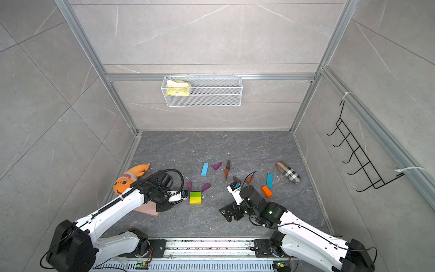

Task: Assemble a small pinwheel with building blocks
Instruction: Assemble the building block at the center of the board.

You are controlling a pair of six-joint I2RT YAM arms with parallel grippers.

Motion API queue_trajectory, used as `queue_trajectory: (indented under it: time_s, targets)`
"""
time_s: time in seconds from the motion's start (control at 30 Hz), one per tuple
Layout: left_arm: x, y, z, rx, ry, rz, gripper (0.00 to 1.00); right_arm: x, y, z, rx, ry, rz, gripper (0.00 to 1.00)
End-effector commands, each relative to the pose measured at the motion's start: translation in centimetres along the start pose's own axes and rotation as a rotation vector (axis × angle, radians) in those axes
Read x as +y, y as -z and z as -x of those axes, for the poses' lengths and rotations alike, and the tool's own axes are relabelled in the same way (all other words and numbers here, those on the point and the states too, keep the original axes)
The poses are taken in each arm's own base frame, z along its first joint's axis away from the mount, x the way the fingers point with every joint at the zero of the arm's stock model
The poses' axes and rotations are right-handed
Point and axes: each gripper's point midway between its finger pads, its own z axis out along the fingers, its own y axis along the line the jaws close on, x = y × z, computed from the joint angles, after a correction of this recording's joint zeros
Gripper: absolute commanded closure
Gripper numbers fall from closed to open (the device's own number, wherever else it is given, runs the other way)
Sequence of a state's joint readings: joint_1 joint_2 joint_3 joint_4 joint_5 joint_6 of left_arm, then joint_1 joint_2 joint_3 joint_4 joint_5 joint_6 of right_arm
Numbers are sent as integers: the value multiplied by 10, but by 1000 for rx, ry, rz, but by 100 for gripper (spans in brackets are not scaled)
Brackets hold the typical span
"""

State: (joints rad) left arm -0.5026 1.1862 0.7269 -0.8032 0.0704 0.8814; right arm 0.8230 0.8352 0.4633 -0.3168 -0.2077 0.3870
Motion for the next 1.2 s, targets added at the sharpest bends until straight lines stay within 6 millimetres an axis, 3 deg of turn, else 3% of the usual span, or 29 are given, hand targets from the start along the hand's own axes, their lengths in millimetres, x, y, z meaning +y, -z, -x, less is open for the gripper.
queue_trajectory:
  time_s: [0.0,0.5,1.17]
  targets:
    - [1,-8,7,-22,36,3,81,1,1,-3,-6,22,20,0]
    - [-4,-30,17,-40,22,-46,79,0,2,-3,-12,23,14,0]
    - [-15,-34,23,-64,4,-98,78,-1,2,-4,-6,14,4,0]
